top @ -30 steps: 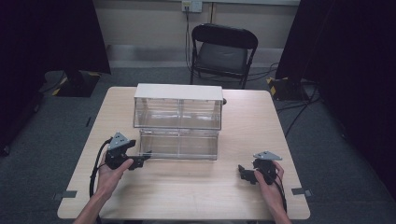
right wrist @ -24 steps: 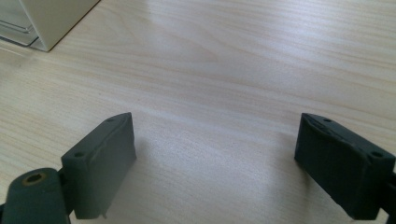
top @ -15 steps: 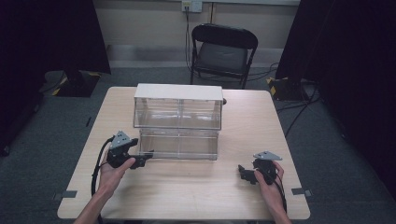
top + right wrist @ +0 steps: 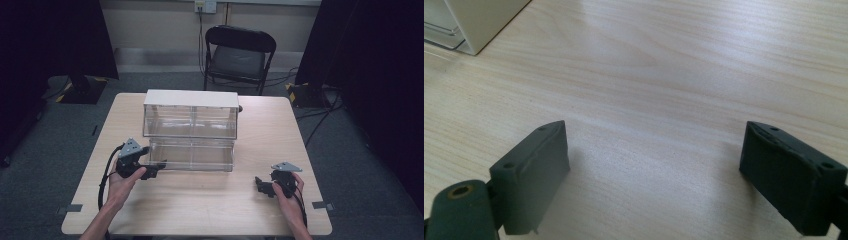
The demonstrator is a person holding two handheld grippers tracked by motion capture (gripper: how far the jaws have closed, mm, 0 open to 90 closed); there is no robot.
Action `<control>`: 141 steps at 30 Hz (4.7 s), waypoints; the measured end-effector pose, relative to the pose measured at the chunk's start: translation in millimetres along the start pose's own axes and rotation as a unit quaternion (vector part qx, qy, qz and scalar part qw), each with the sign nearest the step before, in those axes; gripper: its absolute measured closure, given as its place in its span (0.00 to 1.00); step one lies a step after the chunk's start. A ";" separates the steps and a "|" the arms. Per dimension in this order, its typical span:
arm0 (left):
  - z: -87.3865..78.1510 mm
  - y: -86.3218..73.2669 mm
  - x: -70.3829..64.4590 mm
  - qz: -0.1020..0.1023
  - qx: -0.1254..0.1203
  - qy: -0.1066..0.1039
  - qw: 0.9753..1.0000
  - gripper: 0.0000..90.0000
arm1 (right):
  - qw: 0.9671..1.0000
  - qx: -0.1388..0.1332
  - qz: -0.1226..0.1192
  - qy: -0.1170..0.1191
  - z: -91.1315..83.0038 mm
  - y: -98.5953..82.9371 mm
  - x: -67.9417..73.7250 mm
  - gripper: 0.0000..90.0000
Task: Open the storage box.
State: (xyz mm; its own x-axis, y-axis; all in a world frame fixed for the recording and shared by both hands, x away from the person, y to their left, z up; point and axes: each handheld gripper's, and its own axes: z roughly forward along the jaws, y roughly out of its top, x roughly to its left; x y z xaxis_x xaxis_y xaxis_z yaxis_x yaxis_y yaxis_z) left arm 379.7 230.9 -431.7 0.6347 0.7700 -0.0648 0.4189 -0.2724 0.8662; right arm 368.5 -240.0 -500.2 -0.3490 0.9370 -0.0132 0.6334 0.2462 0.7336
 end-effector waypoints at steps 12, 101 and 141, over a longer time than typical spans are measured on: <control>-1.7 1.2 1.9 -0.007 -0.004 -0.003 1.000 0.17 | 1.000 0.000 0.000 0.000 0.0 0.0 0.0 0.13; -11.2 22.3 1.3 -0.019 -0.044 0.015 0.999 0.17 | 1.000 0.000 0.000 0.000 0.0 0.0 0.0 0.13; -10.2 29.1 -0.5 -0.015 -0.050 0.010 0.999 0.17 | 1.000 0.000 0.000 0.000 0.0 0.0 0.0 0.13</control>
State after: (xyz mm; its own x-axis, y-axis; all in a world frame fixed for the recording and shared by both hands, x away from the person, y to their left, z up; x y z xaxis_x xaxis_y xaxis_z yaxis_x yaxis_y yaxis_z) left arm 385.0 228.4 -401.4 0.6099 0.7882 -0.0827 0.3699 -0.1909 0.9092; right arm 368.5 -240.1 -500.2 -0.3490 0.9370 -0.0134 0.6334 0.2464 0.7335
